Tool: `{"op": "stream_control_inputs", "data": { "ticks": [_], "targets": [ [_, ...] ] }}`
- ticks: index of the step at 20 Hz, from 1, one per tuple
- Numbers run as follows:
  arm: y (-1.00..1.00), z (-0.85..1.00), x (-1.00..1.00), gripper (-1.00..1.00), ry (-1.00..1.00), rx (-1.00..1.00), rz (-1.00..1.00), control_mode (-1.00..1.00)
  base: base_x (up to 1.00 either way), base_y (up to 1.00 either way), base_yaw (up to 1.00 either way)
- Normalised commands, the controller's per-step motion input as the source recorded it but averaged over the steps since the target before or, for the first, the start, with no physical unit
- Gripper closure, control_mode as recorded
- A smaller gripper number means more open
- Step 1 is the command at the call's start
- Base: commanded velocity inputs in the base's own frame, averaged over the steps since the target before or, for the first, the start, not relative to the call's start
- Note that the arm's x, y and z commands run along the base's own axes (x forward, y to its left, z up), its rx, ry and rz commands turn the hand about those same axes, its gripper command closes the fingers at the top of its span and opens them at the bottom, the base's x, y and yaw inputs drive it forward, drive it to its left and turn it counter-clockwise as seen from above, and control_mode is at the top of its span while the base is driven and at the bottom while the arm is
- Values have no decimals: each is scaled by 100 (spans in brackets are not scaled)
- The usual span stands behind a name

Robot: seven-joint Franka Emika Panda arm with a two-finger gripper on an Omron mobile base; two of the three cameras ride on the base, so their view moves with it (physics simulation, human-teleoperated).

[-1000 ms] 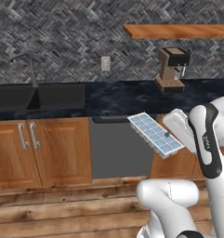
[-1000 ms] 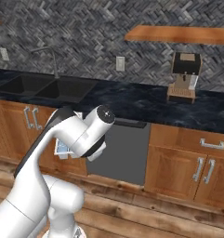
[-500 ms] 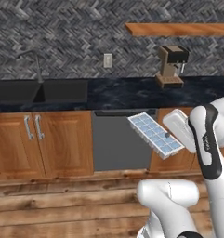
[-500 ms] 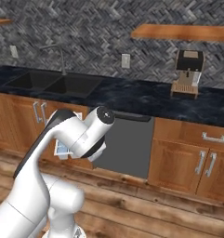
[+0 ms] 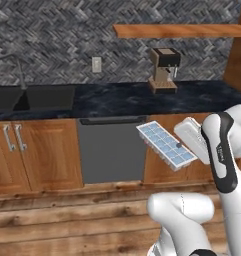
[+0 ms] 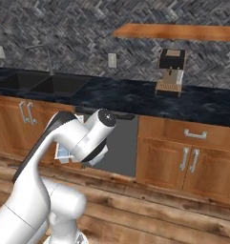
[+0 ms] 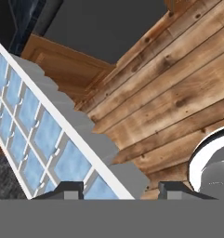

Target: The ice cube tray has been filled with water. Take the tray and place it in the freezer to make ice. Close the freezer door after placing the tray.

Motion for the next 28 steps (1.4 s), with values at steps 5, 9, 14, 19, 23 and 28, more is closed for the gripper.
{"op": "stream_control_inputs", "data": {
  "ticks": [5,9,14,19,23,28],
  "targets": [
    [0,0,0,100,0,0,0,100,-9,-61,-24],
    [0,0,0,100,0,0,0,100,-4,-58,-27],
    [0,0,0,100,0,0,0,100,0,-60,-31],
    [0,0,0,100,0,0,0,100,0,-49,-32],
    [0,0,0,100,0,0,0,100,0,-42,-34],
    [0,0,0,100,0,0,0,100,-1,-32,-36]
  ]
}}
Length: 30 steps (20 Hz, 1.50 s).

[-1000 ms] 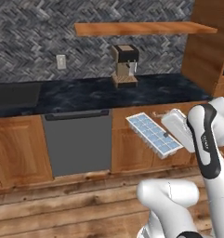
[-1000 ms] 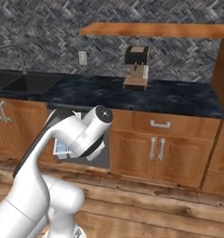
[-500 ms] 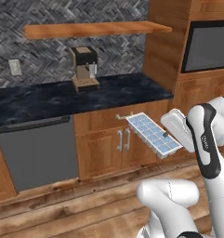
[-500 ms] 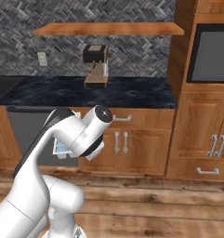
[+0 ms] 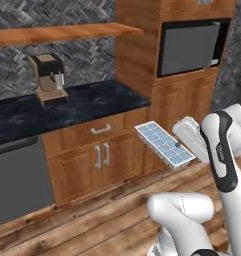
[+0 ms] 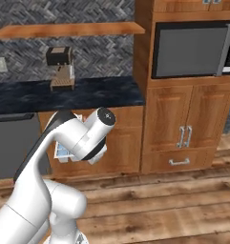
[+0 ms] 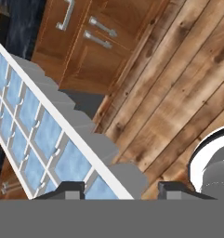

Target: The ice cube tray has been filled with water. Take the tray and place it in the freezer to make ice. Close the freezer door after placing the tray.

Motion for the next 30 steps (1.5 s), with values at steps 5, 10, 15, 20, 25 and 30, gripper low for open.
{"op": "stream_control_inputs", "data": {
  "ticks": [5,10,15,20,25,30],
  "targets": [
    [0,0,0,100,0,0,0,100,-6,-10,-37],
    [0,0,0,100,0,0,0,100,-9,-4,-47],
    [0,0,0,100,0,0,0,100,-11,0,-58],
    [0,0,0,100,0,0,0,100,-10,0,-63],
    [0,0,0,100,0,0,0,100,-23,0,-61],
    [0,0,0,100,0,0,0,100,-32,-1,-56]
  ]
}}
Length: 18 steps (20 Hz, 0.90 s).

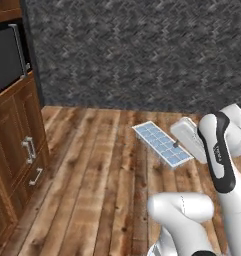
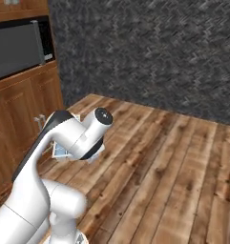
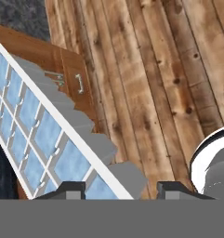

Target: The ice cube tray has been filled with water. Take the tray and place it in the freezer to make ice. Close the freezer door after placing the tray.

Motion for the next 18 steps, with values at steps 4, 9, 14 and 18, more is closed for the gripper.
{"op": "stream_control_inputs", "data": {
  "ticks": [4,9,14,18],
  "targets": [
    [0,0,0,100,0,0,0,100,-34,-5,-55],
    [0,0,0,100,0,0,0,100,-40,-20,-54],
    [0,0,0,100,0,0,0,100,-50,-26,-53],
    [0,0,0,100,0,0,0,100,-72,-34,-51]
  ]
}}
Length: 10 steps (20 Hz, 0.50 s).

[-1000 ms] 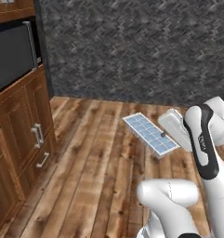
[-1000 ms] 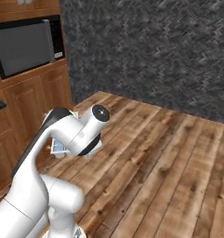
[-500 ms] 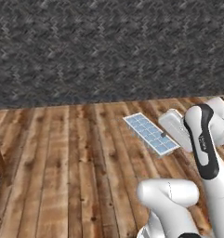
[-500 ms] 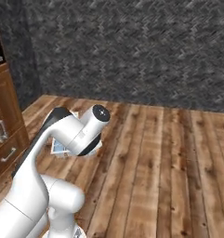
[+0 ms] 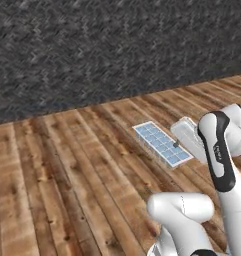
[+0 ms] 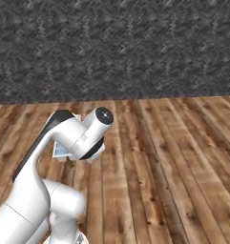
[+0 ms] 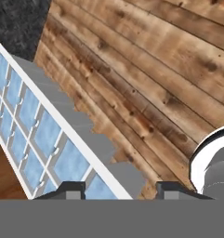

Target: The ice cube tray has been filled with water. Take the tray and place it in the freezer to make ice. Close the freezer door after placing the tray.

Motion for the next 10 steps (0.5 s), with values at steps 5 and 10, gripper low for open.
{"op": "stream_control_inputs", "data": {
  "ticks": [5,10],
  "targets": [
    [0,0,0,100,0,0,0,100,-84,-48,-48],
    [0,0,0,100,0,0,0,100,-73,-64,-43]
  ]
}}
